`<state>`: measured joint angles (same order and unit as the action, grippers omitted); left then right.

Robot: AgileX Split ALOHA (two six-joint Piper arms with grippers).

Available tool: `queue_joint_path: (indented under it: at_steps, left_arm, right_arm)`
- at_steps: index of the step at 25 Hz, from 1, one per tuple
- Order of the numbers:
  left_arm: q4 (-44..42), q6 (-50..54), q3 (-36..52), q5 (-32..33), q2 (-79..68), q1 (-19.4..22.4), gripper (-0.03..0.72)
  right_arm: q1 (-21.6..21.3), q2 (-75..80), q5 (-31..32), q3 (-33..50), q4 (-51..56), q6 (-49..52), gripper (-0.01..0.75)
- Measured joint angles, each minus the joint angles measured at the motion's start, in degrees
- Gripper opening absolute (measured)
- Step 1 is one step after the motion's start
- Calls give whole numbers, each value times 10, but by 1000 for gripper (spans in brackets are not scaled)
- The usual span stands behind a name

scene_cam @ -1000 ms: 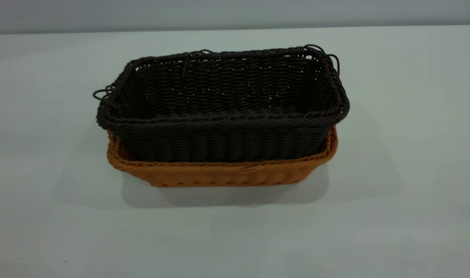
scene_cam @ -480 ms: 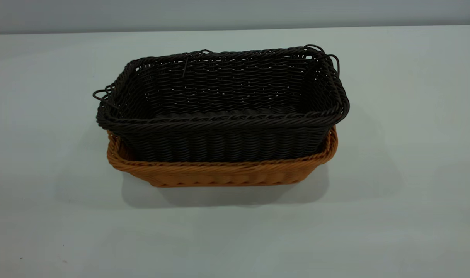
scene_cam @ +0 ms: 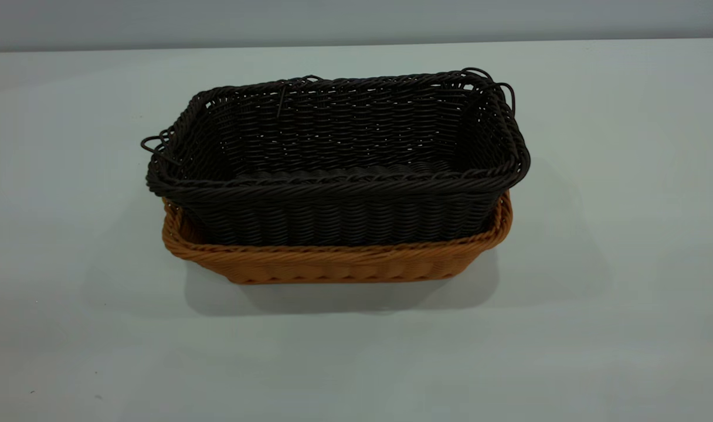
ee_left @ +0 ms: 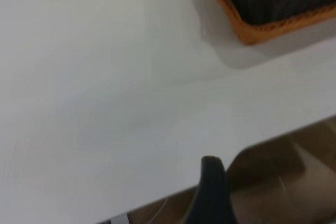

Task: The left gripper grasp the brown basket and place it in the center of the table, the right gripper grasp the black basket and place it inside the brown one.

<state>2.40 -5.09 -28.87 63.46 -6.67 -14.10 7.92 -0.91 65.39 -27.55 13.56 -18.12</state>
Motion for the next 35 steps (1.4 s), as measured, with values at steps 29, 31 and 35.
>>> queue_joint_path:
  at_steps: [29,31,35]
  left_arm:
    - [-65,69,9,0,78,95,540]
    - [-65,70,9,0,78,95,540]
    - [-65,71,9,0,78,95,540]
  right_arm:
    - [0,0,0,0,1,0,511]
    - [0,0,0,0,1,0,511]
    - [0,0,0,0,1,0,511]
